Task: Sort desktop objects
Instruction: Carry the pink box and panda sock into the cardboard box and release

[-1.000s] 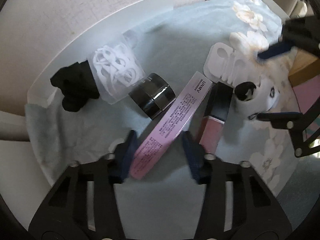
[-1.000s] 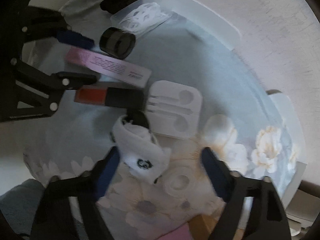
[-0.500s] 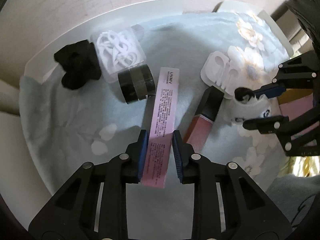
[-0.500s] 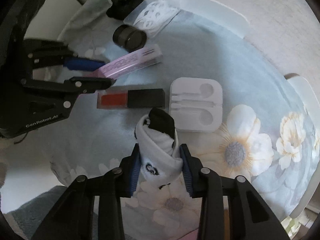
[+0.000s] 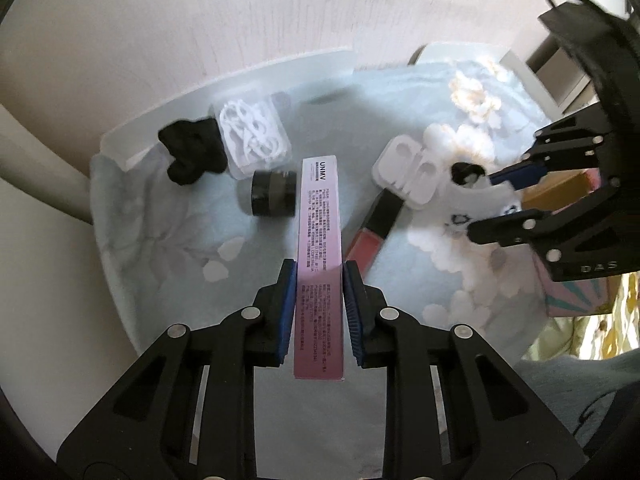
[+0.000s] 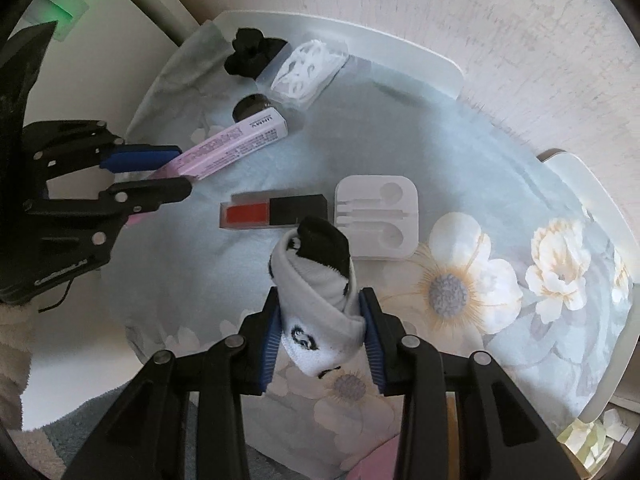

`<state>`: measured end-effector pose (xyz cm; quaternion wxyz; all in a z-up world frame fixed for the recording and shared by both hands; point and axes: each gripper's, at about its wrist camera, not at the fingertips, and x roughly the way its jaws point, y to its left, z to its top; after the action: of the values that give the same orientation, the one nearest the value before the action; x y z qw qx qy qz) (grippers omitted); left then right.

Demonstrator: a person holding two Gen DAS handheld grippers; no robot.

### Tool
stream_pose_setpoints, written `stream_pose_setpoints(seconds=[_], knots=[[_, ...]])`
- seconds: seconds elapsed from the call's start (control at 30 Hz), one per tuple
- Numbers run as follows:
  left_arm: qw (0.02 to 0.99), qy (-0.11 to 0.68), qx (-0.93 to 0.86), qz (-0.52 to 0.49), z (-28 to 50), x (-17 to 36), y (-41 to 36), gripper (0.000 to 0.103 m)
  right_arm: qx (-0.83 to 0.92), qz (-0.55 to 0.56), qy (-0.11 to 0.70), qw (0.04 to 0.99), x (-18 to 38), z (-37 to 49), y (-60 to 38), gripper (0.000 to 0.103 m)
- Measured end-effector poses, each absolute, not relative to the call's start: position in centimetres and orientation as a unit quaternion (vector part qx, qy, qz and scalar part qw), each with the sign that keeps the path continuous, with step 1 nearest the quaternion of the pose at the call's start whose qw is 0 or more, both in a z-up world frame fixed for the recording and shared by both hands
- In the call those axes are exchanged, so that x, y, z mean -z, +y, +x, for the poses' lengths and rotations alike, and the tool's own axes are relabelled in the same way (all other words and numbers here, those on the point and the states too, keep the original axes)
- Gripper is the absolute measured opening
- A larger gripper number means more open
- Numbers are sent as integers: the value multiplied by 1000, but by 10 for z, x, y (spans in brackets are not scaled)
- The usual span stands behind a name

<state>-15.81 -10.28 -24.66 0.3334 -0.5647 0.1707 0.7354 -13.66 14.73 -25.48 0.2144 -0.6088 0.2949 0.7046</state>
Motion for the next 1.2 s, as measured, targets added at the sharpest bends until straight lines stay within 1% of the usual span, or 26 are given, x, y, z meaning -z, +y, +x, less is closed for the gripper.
stream_pose_setpoints(seconds=[0.07,0.3,0.4,0.57,0.73,0.9,1.2], knots=[[334,167,-741,-558,-156,233,-110,21,-710,-602,293,220,247,-133,147,35],[336,185,-760,-525,-139,183,-97,21,-726,-573,299,236,206,-94,140,35],[334,183,-766,-519,-135,164,-86,21,-731,-566,298,238,185,-83,130,35],[350,196,-773,-492,-117,136,-56,21,-735,-559,285,259,169,-77,127,35],[372,206,-769,-477,-96,119,-25,21,-737,-545,283,282,149,-39,120,35],[399,226,-761,-459,-71,109,14,21,-732,-536,288,305,142,3,113,35],[452,266,-726,-444,-17,112,91,21,-706,-525,319,352,137,97,95,35]])
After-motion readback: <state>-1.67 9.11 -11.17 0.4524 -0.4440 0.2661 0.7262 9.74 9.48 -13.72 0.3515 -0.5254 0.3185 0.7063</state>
